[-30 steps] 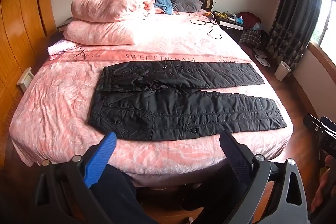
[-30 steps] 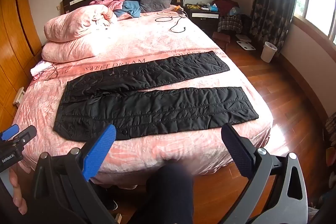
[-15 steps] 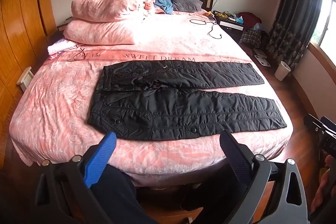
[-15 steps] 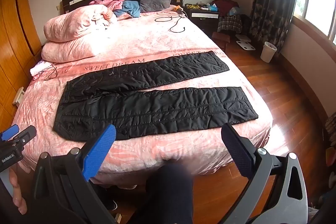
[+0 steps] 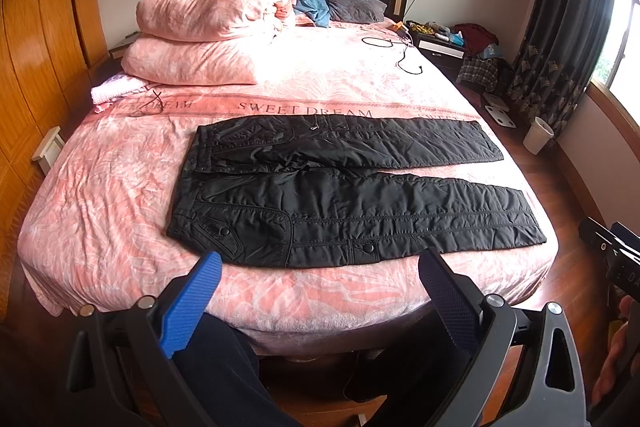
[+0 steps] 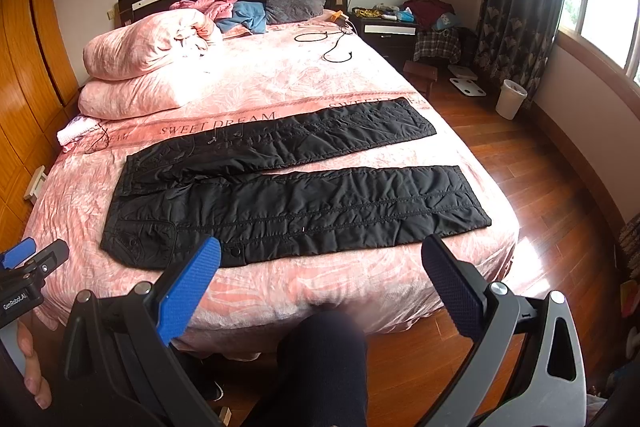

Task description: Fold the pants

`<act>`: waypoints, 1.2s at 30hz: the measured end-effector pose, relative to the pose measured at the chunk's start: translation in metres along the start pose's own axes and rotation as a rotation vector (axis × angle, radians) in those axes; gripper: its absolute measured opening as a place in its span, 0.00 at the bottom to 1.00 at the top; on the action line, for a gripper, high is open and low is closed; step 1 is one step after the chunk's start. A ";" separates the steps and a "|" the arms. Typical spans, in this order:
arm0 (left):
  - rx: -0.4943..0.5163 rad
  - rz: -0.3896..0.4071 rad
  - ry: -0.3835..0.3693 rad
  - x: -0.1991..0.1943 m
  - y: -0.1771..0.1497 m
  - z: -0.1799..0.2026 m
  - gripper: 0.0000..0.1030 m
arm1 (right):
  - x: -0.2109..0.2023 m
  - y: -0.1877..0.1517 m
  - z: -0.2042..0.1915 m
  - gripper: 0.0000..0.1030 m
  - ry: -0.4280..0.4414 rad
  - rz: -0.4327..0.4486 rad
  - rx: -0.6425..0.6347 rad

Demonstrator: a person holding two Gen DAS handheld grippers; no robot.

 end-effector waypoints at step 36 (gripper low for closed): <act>-0.004 -0.001 0.001 0.000 -0.003 -0.001 0.96 | 0.000 0.000 0.005 0.98 0.002 -0.003 -0.001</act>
Point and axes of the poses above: each gripper's, at about its wrist camera, not at the fingertips, and x roughly the way its jaws point, z to its right, y to its top, the point moved 7 cm from there along x, roughly the way its jaws point, and after that the axes turned 13 degrees about z, right-handed, at the moved point
